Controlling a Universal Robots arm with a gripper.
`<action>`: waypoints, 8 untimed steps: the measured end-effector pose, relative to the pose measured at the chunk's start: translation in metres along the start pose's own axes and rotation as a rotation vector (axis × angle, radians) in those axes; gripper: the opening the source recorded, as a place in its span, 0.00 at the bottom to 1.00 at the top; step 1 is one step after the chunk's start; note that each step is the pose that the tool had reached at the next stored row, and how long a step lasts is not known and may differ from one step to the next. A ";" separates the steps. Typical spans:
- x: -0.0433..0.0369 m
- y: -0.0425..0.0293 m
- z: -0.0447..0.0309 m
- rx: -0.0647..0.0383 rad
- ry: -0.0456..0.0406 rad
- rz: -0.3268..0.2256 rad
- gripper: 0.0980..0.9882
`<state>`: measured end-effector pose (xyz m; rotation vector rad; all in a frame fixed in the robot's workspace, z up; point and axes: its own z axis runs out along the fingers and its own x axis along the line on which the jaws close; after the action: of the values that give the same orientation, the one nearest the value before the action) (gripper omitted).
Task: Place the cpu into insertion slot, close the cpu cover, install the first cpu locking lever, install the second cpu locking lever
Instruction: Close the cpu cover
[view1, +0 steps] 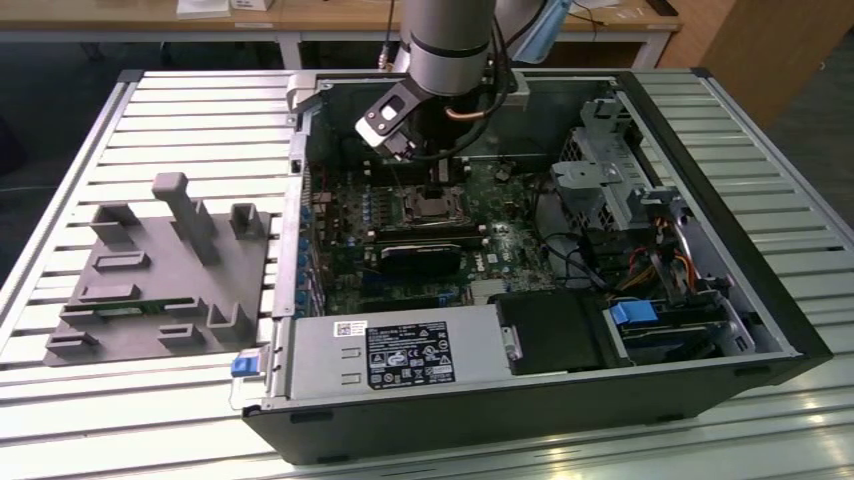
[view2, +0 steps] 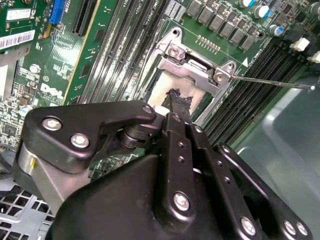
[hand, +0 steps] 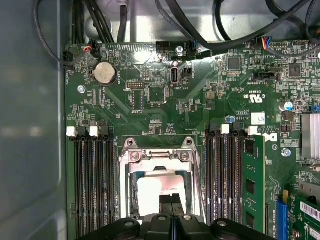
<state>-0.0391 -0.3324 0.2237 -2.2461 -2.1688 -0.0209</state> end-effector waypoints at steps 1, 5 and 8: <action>0.0000 0.0000 0.0000 0.000 0.0001 0.000 0.01; 0.0000 -0.0001 0.0001 0.001 -0.0002 -0.050 0.01; 0.0000 -0.0001 0.0003 0.002 -0.0005 -0.105 0.01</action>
<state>-0.0392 -0.3324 0.2234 -2.1289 -2.2831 -0.0194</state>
